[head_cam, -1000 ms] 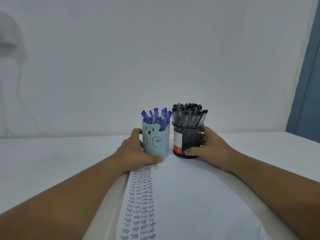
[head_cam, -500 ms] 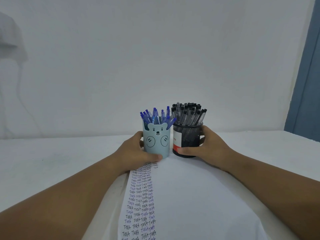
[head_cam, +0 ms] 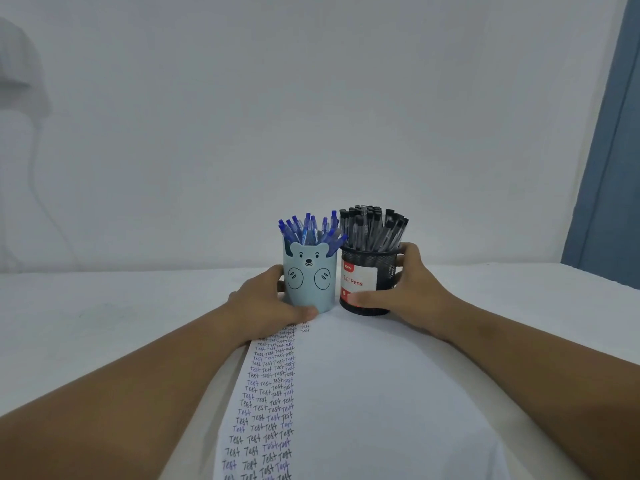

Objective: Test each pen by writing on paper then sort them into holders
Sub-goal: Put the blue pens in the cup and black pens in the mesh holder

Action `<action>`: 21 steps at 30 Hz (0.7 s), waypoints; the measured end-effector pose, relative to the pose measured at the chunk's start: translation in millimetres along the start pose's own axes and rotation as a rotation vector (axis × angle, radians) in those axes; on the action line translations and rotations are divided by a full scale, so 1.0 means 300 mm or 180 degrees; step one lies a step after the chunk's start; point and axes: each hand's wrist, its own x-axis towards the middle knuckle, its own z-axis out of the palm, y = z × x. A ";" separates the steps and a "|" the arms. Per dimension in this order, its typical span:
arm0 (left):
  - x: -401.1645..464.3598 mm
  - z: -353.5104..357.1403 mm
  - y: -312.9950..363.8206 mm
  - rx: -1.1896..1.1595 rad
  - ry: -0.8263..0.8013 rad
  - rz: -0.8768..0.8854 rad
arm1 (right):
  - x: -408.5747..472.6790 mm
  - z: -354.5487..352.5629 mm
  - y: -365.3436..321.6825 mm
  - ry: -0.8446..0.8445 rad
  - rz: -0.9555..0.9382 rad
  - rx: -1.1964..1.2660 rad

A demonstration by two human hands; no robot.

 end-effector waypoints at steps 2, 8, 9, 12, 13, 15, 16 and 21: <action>0.000 0.003 0.000 0.0010 0.0022 -0.0001 | -0.001 0.008 0.004 0.0109 -0.0056 -0.0202; 0.004 0.006 -0.003 0.0016 0.0097 0.0021 | 0.016 -0.032 0.027 -0.0262 0.0105 0.0602; 0.004 0.007 -0.002 0.0023 0.0108 0.0026 | 0.017 -0.031 0.028 -0.0285 0.0082 0.0588; 0.003 0.010 0.000 0.0058 0.0117 0.0032 | 0.010 -0.010 0.022 -0.0165 -0.0052 -0.0041; 0.003 0.010 0.000 0.0064 0.0125 0.0031 | 0.007 -0.006 0.022 -0.0127 -0.0113 -0.0148; 0.004 0.009 -0.001 0.0086 0.0130 0.0009 | 0.013 -0.011 0.035 -0.0178 -0.0179 -0.0089; 0.004 0.009 -0.002 0.0089 0.0129 -0.0003 | 0.017 -0.018 0.042 -0.0264 -0.0189 0.0010; 0.002 0.010 0.001 0.0102 0.0093 -0.0012 | 0.020 -0.026 0.041 -0.0447 -0.0238 -0.0006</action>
